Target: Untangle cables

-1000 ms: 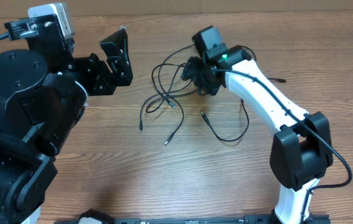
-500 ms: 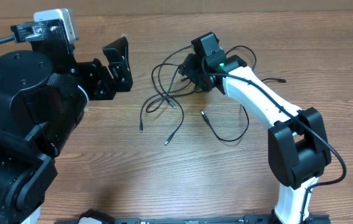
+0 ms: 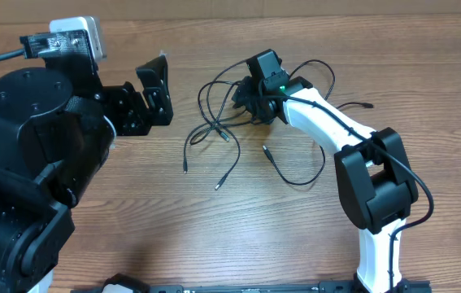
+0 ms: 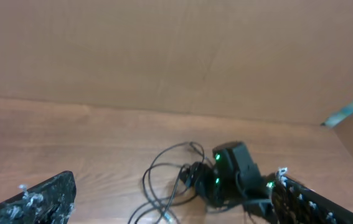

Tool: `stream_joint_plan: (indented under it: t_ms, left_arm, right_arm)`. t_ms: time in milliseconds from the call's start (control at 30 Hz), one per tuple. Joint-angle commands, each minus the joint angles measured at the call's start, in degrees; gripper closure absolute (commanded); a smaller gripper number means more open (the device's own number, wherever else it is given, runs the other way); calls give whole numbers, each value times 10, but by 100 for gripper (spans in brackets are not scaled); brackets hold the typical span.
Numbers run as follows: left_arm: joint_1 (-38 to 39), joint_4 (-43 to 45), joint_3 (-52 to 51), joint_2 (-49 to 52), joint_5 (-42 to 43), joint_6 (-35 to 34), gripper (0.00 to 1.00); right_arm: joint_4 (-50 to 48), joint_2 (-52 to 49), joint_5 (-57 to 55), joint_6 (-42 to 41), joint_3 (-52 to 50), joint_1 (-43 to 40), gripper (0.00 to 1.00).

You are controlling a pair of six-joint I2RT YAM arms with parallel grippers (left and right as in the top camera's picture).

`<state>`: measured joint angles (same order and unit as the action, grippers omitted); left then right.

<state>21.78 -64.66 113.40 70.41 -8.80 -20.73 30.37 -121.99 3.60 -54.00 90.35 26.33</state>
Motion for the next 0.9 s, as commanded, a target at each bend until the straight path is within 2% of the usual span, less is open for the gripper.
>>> stream_joint_plan:
  t_ms: [0,233,300,333,367,400,667,867]
  left_arm:
    - [-1,-16,5,0,-9,15,0]
    - [-1,-21,5,0,-8,15,0]
    - [-1,-23,5,0,-8,15,0]
    - [-1,-26,5,0,-8,15,0]
    - [-1,-29,5,0,-8,15,0]
    - [-1,-31,5,0,-8,15,0]
    - [-1,-41,5,0,-8,15,0]
    - [-1,-35,5,3,-9,15,0]
  right_arm:
    - [-15,-17,-5,5,-3,-5,32]
    - [-18,-42,-5,5,-3,-6,33]
    - [-17,-49,-3,5,-3,-6,46]
    - [-17,-53,-1,4,-3,-6,75]
    - [-16,-54,2,4,-3,-6,93]
    - [-16,-54,6,5,-3,-6,96]
    - [-23,-25,129,116,7,-7,96]
    - [76,89,123,202,65,-8,96]
